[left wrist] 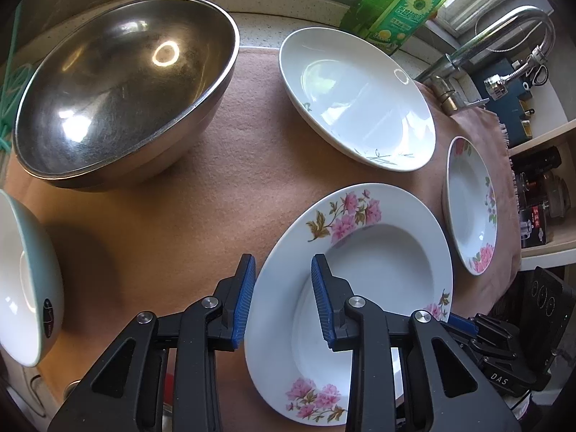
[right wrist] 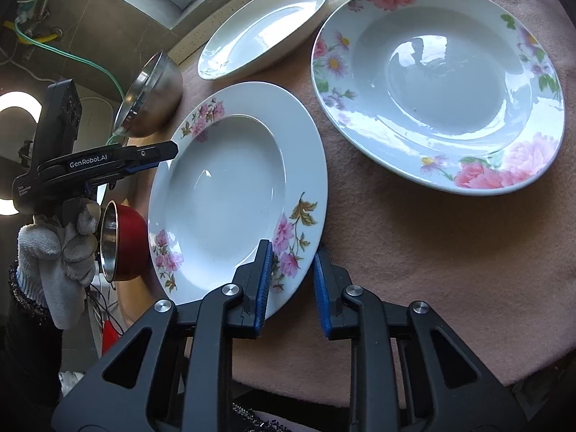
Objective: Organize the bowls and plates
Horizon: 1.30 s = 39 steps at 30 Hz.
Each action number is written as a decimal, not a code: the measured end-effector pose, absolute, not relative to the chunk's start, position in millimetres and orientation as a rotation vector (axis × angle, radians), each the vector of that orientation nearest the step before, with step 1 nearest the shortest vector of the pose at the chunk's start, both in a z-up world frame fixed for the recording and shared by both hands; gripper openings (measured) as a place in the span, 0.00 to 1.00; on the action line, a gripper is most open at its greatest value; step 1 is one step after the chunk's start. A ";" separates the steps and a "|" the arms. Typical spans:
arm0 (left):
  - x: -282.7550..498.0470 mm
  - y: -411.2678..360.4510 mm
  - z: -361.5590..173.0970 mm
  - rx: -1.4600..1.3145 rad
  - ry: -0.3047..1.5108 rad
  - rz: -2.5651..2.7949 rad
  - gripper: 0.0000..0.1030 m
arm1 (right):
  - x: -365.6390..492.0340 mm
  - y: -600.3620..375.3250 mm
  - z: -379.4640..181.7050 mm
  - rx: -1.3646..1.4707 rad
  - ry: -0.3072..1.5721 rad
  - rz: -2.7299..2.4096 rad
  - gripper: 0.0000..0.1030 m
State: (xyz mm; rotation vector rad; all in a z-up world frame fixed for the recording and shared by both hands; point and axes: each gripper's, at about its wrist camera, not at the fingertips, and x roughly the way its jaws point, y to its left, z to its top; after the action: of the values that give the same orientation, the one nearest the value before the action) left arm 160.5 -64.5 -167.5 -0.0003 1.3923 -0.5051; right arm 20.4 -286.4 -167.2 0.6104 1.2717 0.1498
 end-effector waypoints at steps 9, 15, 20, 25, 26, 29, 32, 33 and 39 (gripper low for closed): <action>157.3 -67.3 -167.3 0.028 1.387 -0.499 0.29 | 22.5 -285.3 -166.6 0.602 1.290 0.150 0.23; 152.9 -65.6 -167.3 0.024 1.396 -0.493 0.29 | 23.4 -285.9 -167.1 0.587 1.308 0.161 0.23; 144.7 -67.2 -166.7 0.039 1.401 -0.484 0.29 | 27.4 -285.7 -169.4 0.577 1.325 0.169 0.23; 135.5 -69.2 -165.4 0.042 1.403 -0.474 0.29 | 33.5 -280.1 -171.7 0.564 1.338 0.183 0.23; 133.9 -69.6 -165.2 0.041 1.403 -0.471 0.29 | 34.8 -279.7 -172.2 0.560 1.341 0.187 0.23; 127.9 -69.9 -165.1 0.044 1.403 -0.459 0.29 | 37.6 -279.0 -172.8 0.544 1.346 0.198 0.23; 121.2 -71.1 -165.4 0.045 1.403 -0.449 0.29 | 38.2 -278.1 -174.1 0.536 1.349 0.207 0.23; 119.2 -70.8 -165.7 0.042 1.403 -0.446 0.29 | 39.0 -277.8 -174.7 0.536 1.351 0.209 0.23; 108.5 -70.0 -166.1 0.029 1.403 -0.424 0.29 | 44.1 -276.4 -177.8 0.523 1.360 0.226 0.23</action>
State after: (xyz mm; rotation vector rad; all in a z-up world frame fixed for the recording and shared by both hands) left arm 108.5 -70.0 -166.1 0.0287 1.4033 -0.4236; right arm 44.1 -276.4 -177.8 0.5229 1.3602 0.2262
